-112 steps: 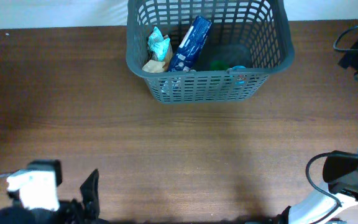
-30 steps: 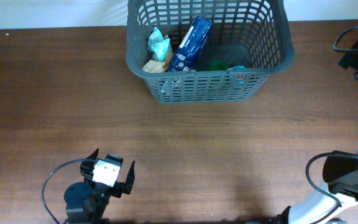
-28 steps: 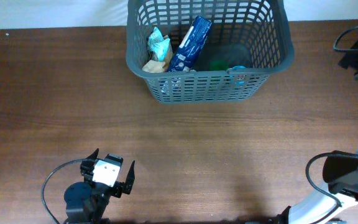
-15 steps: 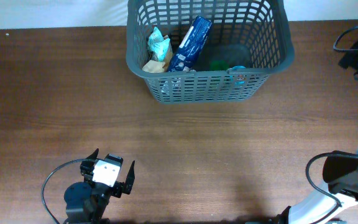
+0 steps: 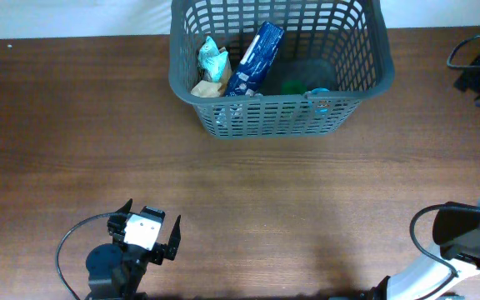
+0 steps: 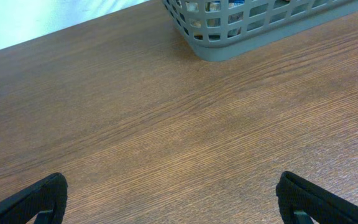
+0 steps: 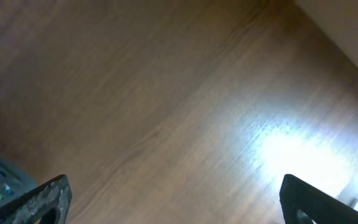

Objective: Pack container

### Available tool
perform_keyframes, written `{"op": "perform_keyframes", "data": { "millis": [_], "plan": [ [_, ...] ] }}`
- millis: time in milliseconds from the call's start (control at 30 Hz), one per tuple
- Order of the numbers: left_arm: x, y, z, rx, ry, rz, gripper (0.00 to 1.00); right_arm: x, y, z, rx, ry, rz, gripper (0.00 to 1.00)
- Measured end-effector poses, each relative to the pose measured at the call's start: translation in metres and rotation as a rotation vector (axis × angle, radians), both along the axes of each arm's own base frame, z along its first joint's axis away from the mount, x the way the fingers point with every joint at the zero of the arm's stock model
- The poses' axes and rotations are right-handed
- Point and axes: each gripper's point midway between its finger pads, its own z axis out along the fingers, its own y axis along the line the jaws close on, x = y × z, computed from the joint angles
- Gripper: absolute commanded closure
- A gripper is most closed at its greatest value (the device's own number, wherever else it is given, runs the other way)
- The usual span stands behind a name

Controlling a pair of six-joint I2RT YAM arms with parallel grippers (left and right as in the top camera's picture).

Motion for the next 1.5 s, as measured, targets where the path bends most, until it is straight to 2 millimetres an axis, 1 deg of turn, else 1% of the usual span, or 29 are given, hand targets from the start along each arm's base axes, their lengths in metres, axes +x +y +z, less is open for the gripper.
{"op": "perform_keyframes", "data": {
  "millis": [100,200,300,367,467,500,567,600,633,733,800,867,900,967,1067,1167,1300,1333,1500],
  "plan": [
    [0.0,0.0,0.0,0.0,0.0,0.0,0.01,0.011,-0.004,0.005,-0.018,-0.05,0.0,0.01],
    [0.0,0.0,0.0,0.0,0.0,0.0,0.01,0.019,-0.006,0.014,-0.039,-0.106,0.001,0.01],
    [0.0,0.0,0.0,0.0,0.0,0.0,0.01,0.022,-0.005,0.034,-0.069,-0.189,0.008,0.01],
    [0.0,0.0,0.0,0.0,0.0,0.0,0.01,0.023,-0.001,0.054,-0.101,-0.279,0.016,0.01],
    [0.0,0.0,0.0,0.0,0.0,0.0,0.01,0.018,0.011,0.088,-0.156,-0.434,0.046,0.01],
    [0.0,0.0,0.0,0.0,0.001,0.0,0.01,0.015,0.016,0.096,-0.172,-0.476,0.059,0.01],
    [0.0,0.0,-0.001,0.0,0.002,0.0,0.01,0.005,0.03,0.112,-0.208,-0.556,0.105,0.01],
    [0.0,0.0,0.0,0.0,0.002,0.0,0.01,0.004,0.039,0.122,-0.236,-0.625,0.14,0.01],
    [0.0,0.0,0.0,0.0,0.002,0.0,0.01,-0.003,0.05,0.127,-0.258,-0.676,0.184,0.01],
    [0.0,0.0,-0.001,0.0,0.004,0.0,0.01,-0.016,0.07,0.128,-0.282,-0.748,0.262,0.01],
    [-0.001,0.0,-0.001,0.0,0.004,0.0,0.01,-0.025,0.082,0.124,-0.293,-0.791,0.313,0.01],
    [-0.001,0.0,-0.001,0.0,0.005,0.0,0.01,-0.033,0.096,0.114,-0.297,-0.822,0.373,0.01],
    [-0.001,0.0,-0.001,0.0,0.004,0.0,0.01,-0.04,0.106,0.104,-0.295,-0.824,0.419,0.01],
    [-0.001,0.0,-0.001,0.0,0.003,0.0,0.01,-0.044,0.117,0.097,-0.317,-0.848,0.489,0.01],
    [-0.001,0.0,-0.001,0.0,0.004,0.0,0.01,-0.057,0.141,0.074,-0.344,-0.843,0.645,0.01],
    [-0.001,0.0,-0.001,0.0,0.004,0.0,0.01,-0.069,0.158,0.058,-0.374,-0.856,0.76,0.01],
    [-0.001,0.0,-0.001,0.0,0.005,0.0,0.01,-0.082,0.173,0.034,-0.391,-0.891,0.848,0.01],
    [-0.001,0.0,-0.001,0.0,0.004,0.0,0.01,-0.084,0.176,0.03,-0.396,-0.908,0.86,0.01],
    [-0.001,0.0,-0.001,0.0,0.005,0.0,0.01,-0.098,0.185,-0.004,-0.411,-0.962,0.907,0.01]
  ]
}}
